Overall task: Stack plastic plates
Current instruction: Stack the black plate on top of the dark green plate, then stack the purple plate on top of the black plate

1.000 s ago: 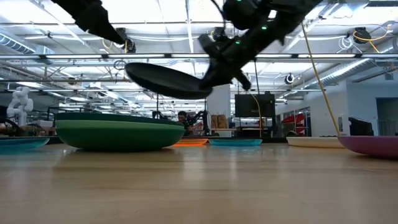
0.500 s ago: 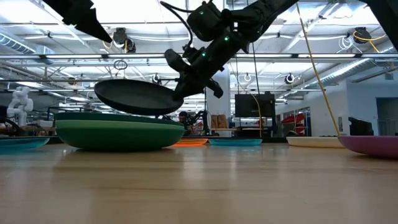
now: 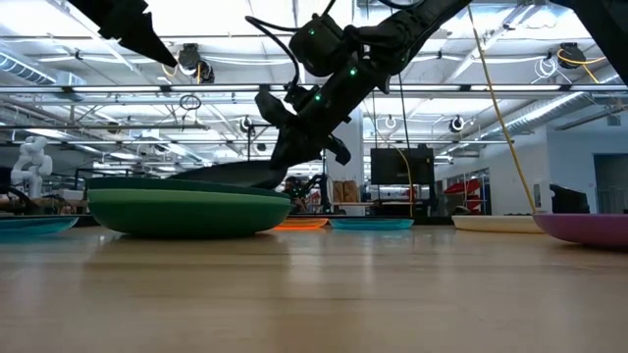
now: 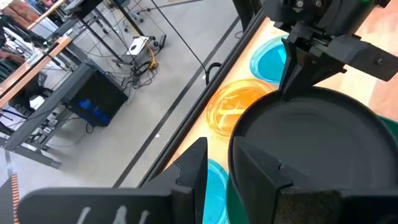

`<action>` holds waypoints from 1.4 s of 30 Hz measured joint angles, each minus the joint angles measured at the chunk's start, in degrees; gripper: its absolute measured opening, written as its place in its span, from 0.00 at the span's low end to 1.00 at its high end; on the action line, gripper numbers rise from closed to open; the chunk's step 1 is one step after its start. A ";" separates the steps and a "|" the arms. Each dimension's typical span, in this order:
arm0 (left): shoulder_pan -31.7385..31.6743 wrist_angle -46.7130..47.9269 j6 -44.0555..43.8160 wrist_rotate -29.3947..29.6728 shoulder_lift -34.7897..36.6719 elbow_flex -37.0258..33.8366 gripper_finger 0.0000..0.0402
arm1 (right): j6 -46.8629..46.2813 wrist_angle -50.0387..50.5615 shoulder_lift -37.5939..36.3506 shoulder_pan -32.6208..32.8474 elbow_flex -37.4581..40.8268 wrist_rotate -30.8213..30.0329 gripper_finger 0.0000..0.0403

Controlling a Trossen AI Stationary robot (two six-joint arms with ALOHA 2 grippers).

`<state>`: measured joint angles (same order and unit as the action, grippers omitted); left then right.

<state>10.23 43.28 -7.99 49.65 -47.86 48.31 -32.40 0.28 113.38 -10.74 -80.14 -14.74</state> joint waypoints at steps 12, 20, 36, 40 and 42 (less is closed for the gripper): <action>0.01 0.01 -1.07 -0.02 -0.02 0.00 0.21 | 1.95 1.26 -0.58 0.00 0.01 0.70 0.19; 0.01 0.01 -1.84 -0.04 -0.02 0.00 0.21 | 4.00 12.90 -7.57 2.22 0.02 3.10 0.20; -0.03 -0.29 -0.11 -0.07 -0.13 0.00 0.21 | 17.08 67.66 -16.06 16.19 0.07 13.95 0.19; -0.03 -0.53 0.31 -0.07 -0.13 0.00 0.21 | 22.27 79.20 -16.12 18.64 0.49 11.83 0.19; -0.03 -0.54 0.33 -0.07 -0.13 0.00 0.21 | 23.69 79.45 -16.13 19.25 1.36 10.71 0.19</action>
<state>10.20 42.74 -7.66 49.58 -47.99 48.31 -8.71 79.73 97.25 8.51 -78.78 -4.03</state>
